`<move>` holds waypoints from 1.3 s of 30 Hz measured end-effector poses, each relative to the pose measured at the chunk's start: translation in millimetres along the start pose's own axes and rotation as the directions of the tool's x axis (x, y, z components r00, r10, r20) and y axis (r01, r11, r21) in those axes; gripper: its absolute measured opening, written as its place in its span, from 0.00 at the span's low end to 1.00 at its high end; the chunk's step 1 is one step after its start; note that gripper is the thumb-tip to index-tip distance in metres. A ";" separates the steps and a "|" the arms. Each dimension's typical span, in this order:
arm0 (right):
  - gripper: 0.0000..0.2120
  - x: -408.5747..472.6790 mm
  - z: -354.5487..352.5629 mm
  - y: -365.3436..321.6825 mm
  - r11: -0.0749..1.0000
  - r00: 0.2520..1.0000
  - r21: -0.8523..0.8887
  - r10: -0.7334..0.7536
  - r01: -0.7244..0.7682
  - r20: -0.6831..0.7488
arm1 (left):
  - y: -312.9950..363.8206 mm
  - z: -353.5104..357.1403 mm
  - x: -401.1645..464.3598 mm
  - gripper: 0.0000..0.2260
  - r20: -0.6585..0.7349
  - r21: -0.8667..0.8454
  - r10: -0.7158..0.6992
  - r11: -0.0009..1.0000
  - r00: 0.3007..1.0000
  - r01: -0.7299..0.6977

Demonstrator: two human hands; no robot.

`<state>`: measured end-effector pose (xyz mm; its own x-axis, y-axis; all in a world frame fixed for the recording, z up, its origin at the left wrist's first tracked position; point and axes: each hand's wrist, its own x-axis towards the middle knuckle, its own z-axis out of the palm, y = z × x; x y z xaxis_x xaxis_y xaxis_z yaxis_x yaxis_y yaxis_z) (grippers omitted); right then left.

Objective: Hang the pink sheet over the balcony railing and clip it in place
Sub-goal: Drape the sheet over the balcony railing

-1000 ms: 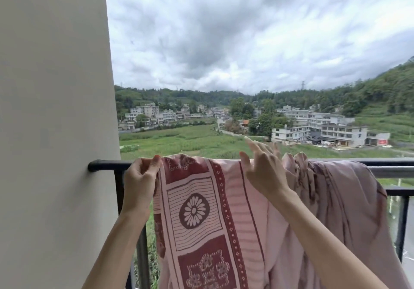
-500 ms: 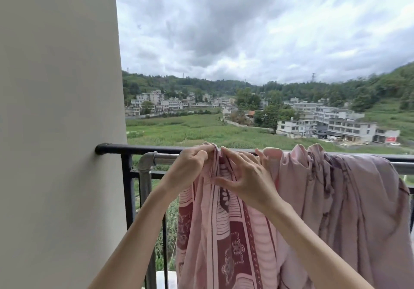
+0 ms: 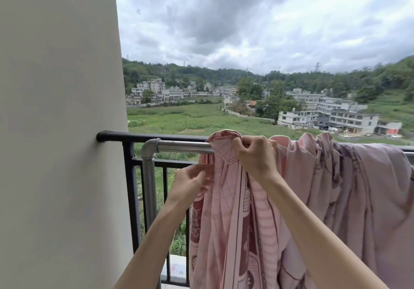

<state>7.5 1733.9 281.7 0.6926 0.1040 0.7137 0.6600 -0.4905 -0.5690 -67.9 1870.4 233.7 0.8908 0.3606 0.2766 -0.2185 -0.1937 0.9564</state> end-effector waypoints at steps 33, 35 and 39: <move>0.19 2.6 -40.2 43.4 0.834 1.000 -0.552 -0.005 -0.012 -0.030 | 37.3 -84.1 26.0 0.13 0.103 -0.430 -0.082 0.895 0.991 0.118; 0.21 0.4 -21.6 19.8 0.847 0.995 -0.525 -0.104 0.087 -0.003 | 35.6 -83.6 25.8 0.14 0.105 -0.347 -0.118 0.926 0.987 0.148; 0.26 -5.2 17.6 -14.9 0.862 0.945 -0.403 -0.225 0.307 0.238 | 37.9 -87.4 27.8 0.09 0.028 -0.417 -0.136 0.899 0.990 0.135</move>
<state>-0.9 1755.9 279.2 0.5752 0.4142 0.7054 0.6640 -0.7400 -0.1070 -86.2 1952.9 285.8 0.9229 0.3582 0.1411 -0.2422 0.2553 0.9360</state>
